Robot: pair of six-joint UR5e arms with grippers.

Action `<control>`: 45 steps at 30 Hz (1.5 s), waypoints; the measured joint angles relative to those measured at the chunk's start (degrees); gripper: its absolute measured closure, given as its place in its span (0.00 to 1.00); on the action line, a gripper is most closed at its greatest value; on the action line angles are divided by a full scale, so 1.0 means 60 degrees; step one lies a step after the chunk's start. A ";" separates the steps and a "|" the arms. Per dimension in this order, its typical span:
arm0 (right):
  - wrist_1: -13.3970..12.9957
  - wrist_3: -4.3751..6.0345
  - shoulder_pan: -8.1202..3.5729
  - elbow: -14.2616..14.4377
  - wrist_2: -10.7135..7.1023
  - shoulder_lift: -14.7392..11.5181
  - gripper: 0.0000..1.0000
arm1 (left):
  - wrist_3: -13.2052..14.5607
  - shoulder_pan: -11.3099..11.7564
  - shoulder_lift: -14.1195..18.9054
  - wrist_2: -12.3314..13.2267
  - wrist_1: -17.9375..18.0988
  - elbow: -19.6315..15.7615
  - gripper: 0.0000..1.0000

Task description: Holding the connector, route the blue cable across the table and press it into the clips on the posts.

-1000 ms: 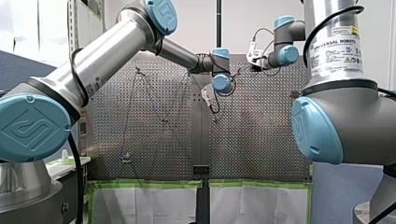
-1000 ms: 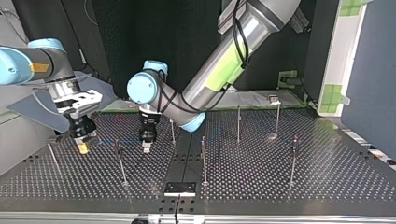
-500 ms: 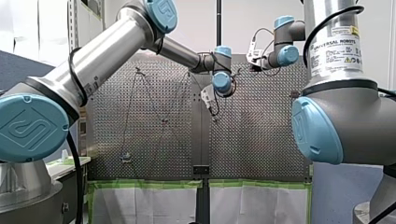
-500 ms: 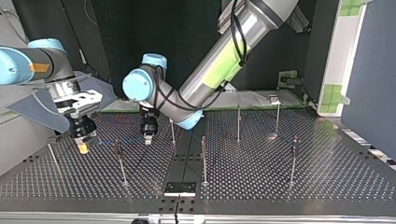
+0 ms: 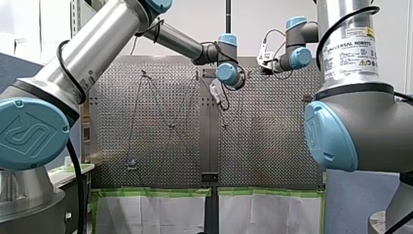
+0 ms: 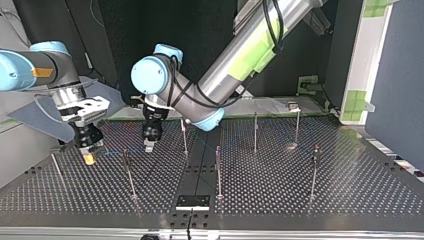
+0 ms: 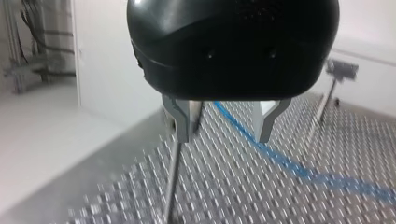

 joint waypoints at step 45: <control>-0.0001 0.0000 0.0000 0.0000 0.0000 -0.0001 1.00 | 0.0409 -0.0221 0.2110 -0.2316 0.4422 -0.4425 0.15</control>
